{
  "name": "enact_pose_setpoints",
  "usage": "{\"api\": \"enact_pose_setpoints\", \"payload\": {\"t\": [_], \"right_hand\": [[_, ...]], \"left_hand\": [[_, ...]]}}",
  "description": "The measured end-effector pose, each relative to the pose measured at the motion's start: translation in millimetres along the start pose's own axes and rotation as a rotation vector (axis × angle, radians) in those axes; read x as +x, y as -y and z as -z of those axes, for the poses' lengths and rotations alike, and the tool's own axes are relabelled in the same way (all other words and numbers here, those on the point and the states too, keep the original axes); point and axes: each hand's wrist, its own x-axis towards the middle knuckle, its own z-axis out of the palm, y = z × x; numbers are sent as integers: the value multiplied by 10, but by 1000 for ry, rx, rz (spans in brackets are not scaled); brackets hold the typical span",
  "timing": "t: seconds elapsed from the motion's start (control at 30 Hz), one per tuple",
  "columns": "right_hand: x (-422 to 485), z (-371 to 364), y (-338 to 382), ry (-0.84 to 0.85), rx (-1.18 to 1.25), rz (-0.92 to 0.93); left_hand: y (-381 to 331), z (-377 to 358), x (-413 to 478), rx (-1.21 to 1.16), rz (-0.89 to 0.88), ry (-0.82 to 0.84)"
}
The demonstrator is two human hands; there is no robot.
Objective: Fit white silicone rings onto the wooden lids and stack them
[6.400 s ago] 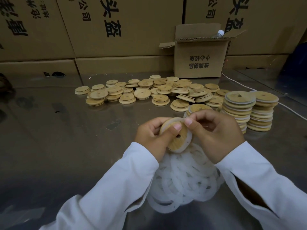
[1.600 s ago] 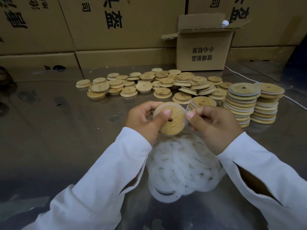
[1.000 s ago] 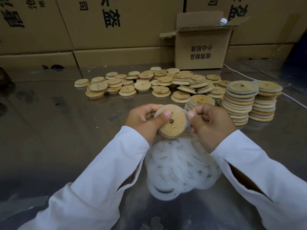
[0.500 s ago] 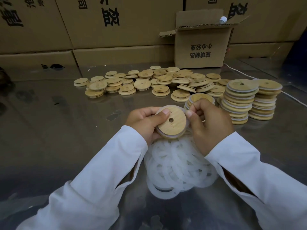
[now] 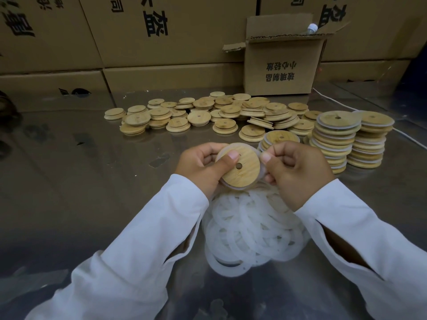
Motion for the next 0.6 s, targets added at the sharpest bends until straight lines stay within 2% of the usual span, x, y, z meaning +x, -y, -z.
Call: {"api": "enact_pose_setpoints", "payload": {"t": [0.4,0.6], "right_hand": [[5,35,22,118,180,-91],[33,59,10,75,405,-213]], "left_hand": [[17,37,35,-34,14,31],[33,49,53,-173,64,23]]}}
